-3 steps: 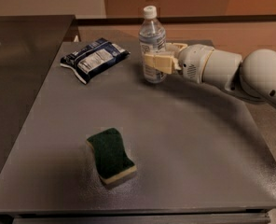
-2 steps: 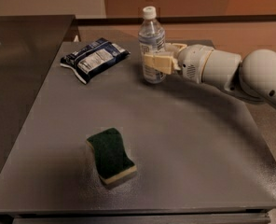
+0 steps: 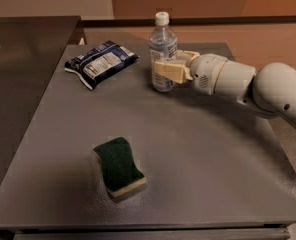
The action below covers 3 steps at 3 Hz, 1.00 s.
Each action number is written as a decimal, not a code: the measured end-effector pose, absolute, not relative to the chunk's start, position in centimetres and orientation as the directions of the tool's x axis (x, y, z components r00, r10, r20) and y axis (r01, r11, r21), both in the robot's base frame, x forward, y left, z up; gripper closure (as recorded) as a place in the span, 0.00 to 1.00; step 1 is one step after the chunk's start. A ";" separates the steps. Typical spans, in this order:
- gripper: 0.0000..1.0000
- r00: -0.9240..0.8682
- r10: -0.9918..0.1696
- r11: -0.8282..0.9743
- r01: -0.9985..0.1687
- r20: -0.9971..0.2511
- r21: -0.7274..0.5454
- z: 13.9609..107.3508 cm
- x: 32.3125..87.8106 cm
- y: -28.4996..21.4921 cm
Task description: Place blue plastic bottle upright
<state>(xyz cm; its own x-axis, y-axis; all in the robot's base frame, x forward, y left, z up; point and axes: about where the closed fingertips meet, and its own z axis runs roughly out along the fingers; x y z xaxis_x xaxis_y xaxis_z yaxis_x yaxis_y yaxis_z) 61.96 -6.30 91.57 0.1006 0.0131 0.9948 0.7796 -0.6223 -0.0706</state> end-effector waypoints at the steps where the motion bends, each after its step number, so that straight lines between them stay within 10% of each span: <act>1: 0.36 0.088 -0.005 -0.621 0.780 0.996 -0.072 91.2 62.2 -6.3; 3: 0.00 0.100 -0.015 -0.615 0.784 0.995 -0.088 91.2 62.1 -5.8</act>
Offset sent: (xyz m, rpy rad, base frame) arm 0.0022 -0.0001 -0.0038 0.0174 -0.0119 -0.0001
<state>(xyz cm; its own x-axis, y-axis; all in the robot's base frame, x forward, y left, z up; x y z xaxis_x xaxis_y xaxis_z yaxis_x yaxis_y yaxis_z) 62.15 -5.85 91.24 0.1000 -0.0148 0.9949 0.7837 -0.6149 -0.0880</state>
